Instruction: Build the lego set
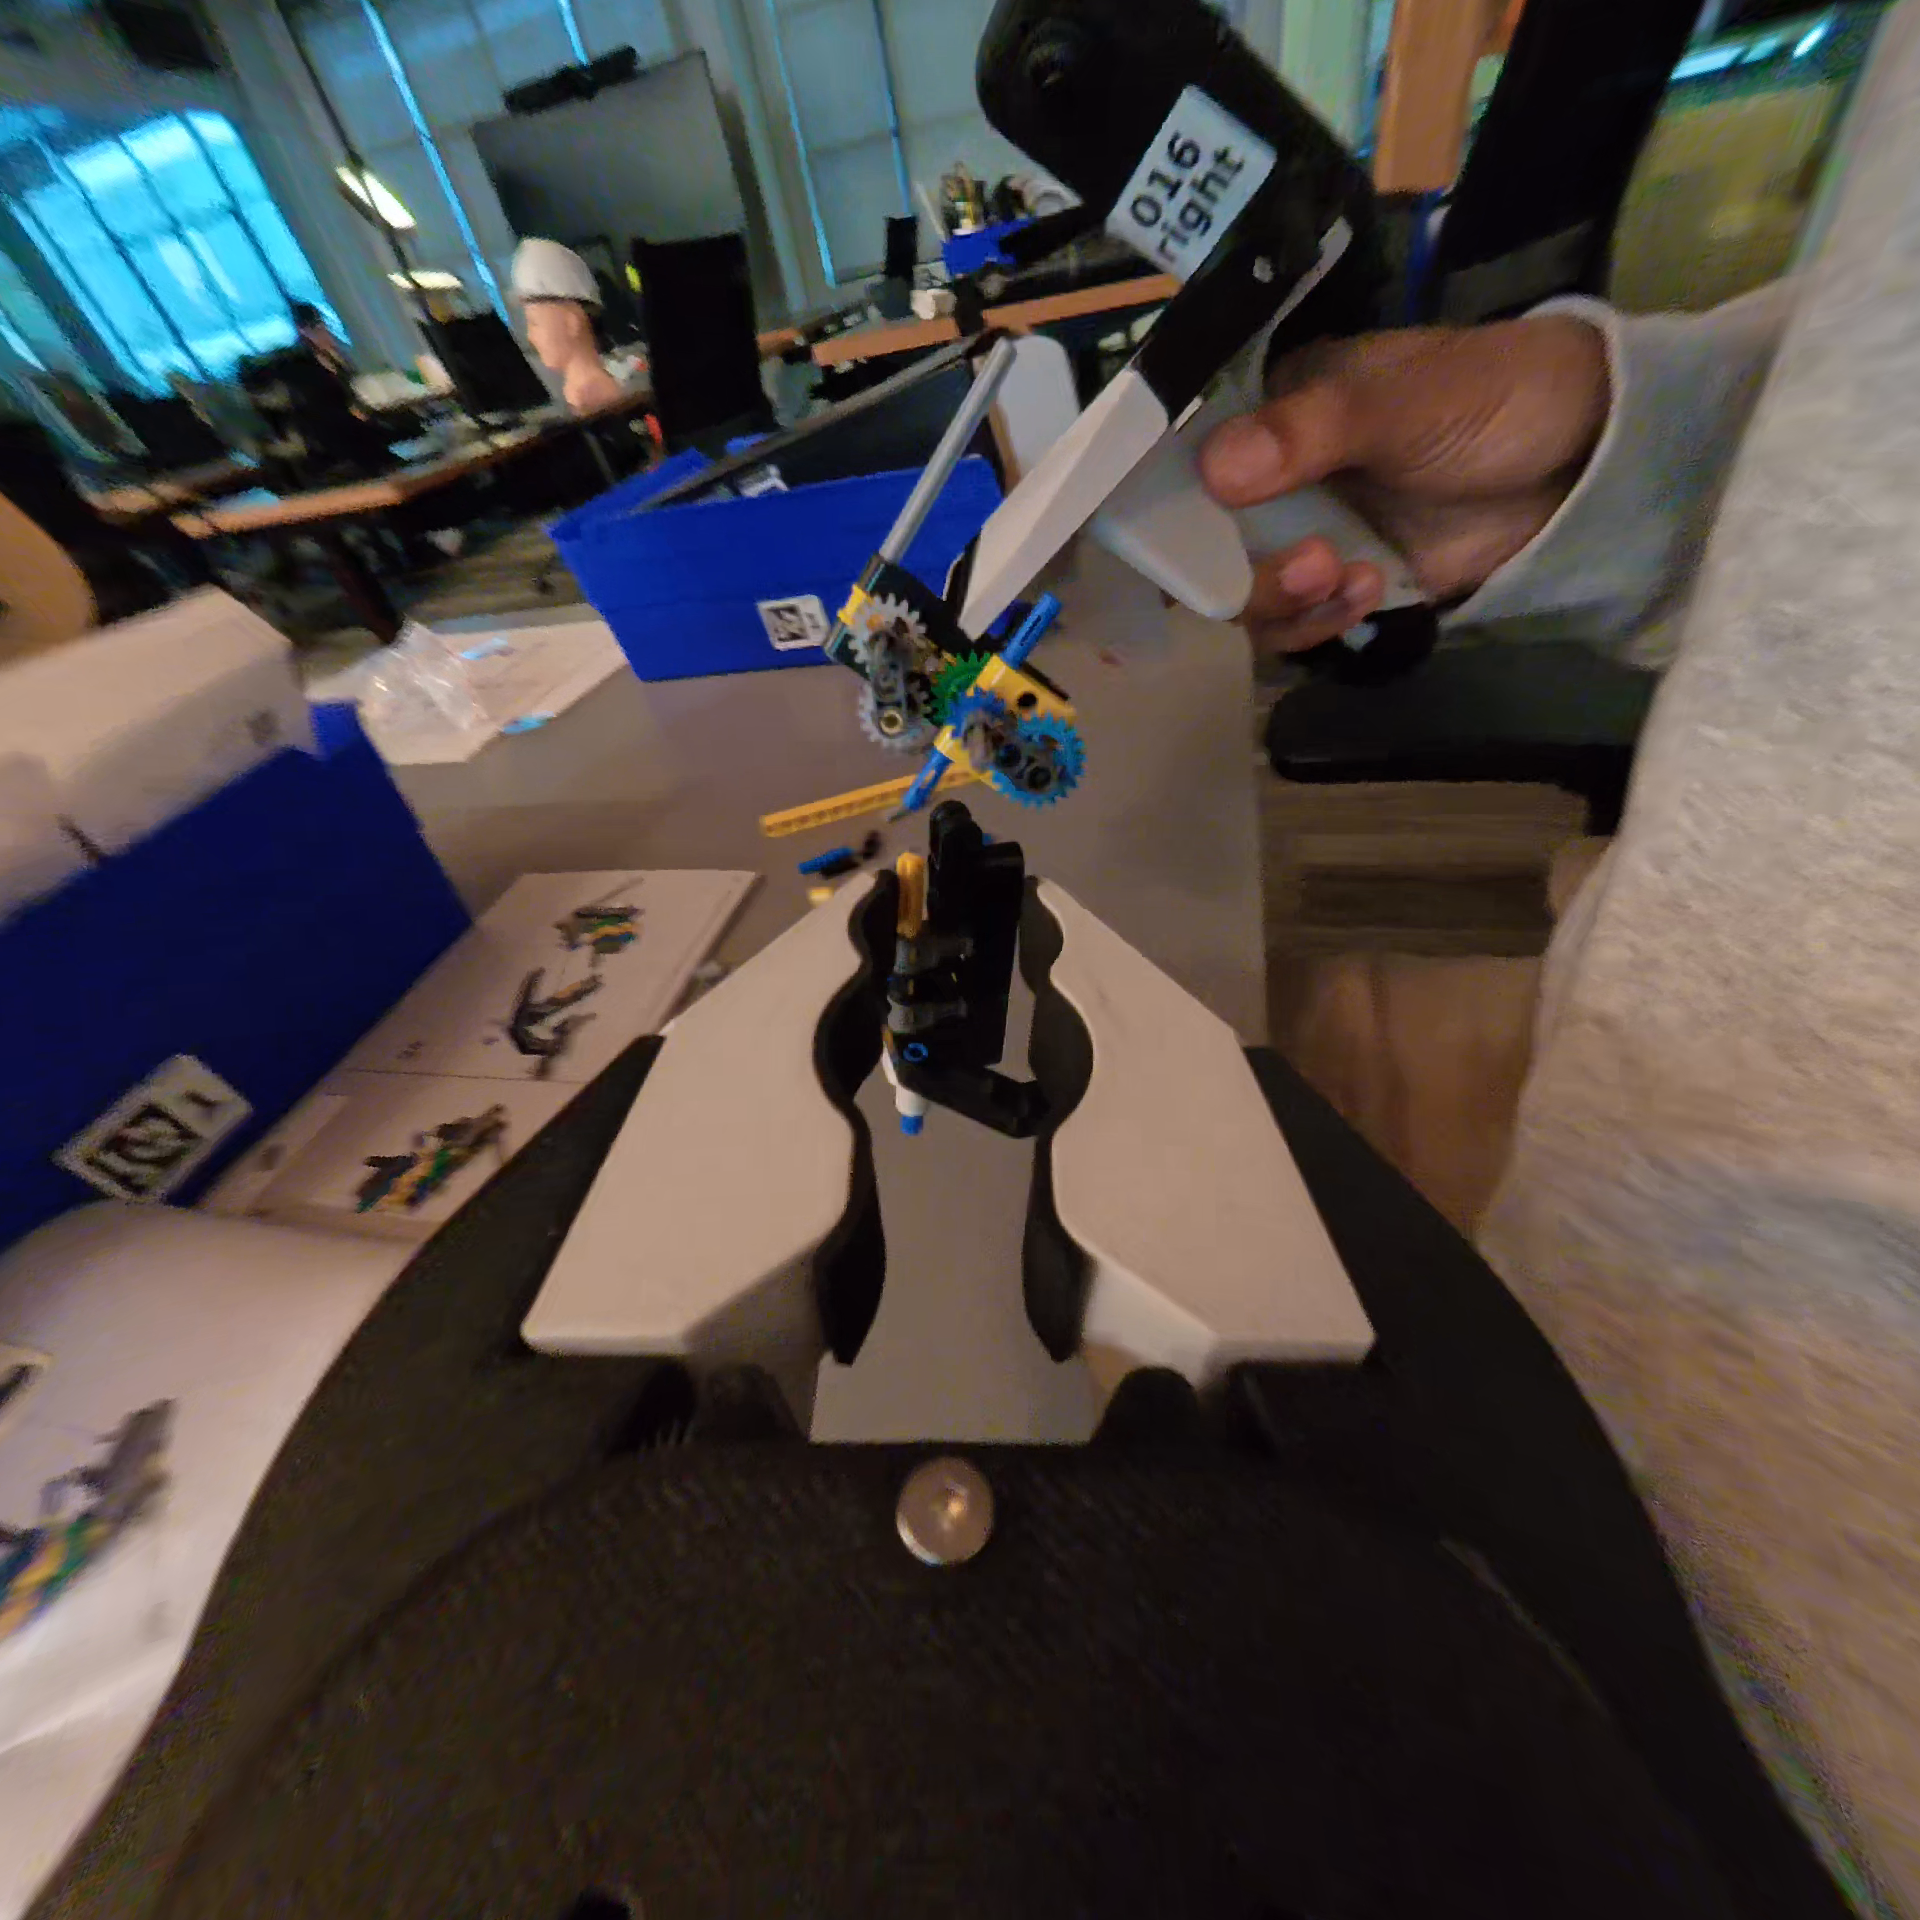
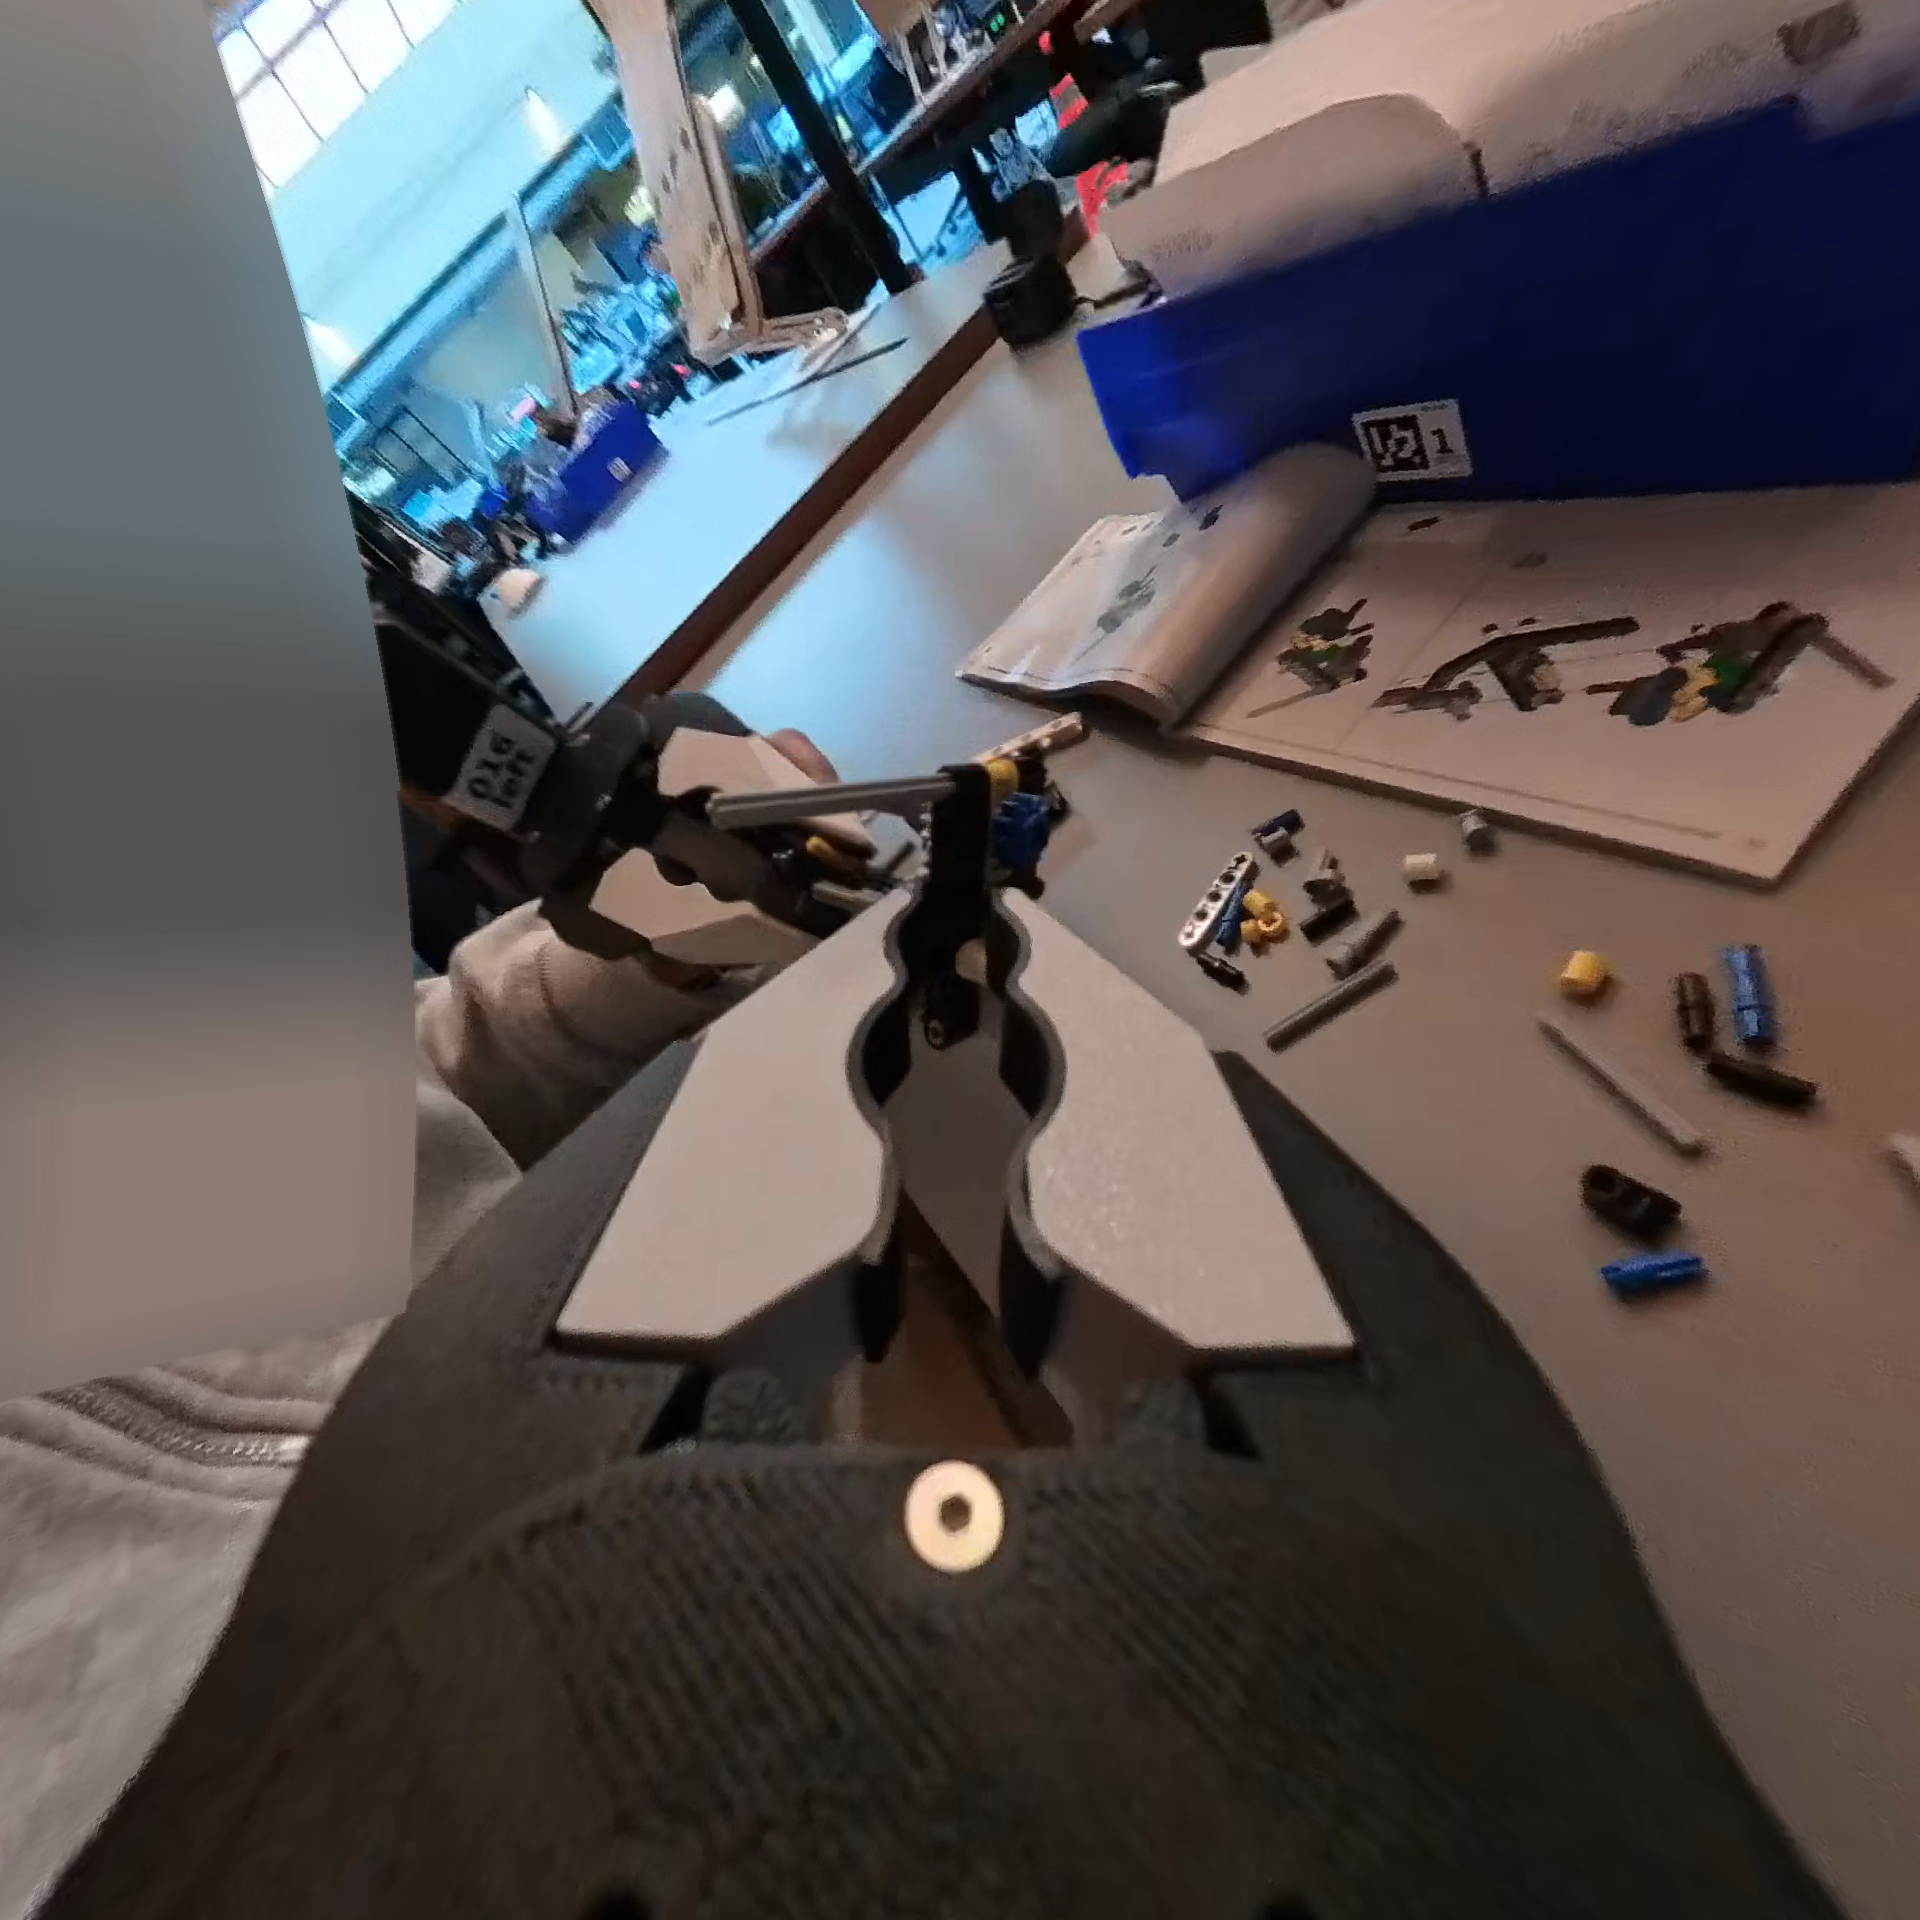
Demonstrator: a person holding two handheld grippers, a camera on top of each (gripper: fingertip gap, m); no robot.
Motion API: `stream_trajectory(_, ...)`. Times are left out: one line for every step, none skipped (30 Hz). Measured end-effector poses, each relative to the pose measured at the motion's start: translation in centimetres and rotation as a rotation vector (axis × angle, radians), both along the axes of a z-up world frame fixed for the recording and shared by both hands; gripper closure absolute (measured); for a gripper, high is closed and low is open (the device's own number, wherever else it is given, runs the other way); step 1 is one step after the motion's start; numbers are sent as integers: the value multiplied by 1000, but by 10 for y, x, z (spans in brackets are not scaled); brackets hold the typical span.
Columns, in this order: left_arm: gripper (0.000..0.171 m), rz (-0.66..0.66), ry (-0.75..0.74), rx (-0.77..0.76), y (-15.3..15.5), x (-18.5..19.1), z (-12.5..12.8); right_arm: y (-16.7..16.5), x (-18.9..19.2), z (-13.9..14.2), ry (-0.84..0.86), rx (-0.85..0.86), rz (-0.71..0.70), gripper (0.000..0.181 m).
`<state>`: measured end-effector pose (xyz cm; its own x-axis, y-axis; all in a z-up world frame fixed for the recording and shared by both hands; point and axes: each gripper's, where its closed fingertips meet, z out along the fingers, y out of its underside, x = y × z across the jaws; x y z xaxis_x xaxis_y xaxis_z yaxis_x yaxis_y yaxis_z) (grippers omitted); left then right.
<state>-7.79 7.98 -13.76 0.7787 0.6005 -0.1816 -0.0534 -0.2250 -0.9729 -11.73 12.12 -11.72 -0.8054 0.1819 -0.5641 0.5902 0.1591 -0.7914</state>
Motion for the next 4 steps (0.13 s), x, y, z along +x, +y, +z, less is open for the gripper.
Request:
stream_trajectory(150,26,48,-30,-2,-1,2,-2,1,1,17,12,-2,172)
stream_trajectory(151,49,94,-60,-3,-1,5,-3,2,3,28,14,0,172)
stream_trajectory(150,71,136,-87,-5,-1,8,-4,3,6,36,7,1,172)
stream_trajectory(150,91,175,-112,-6,-2,10,-5,4,9,43,-8,3,172)
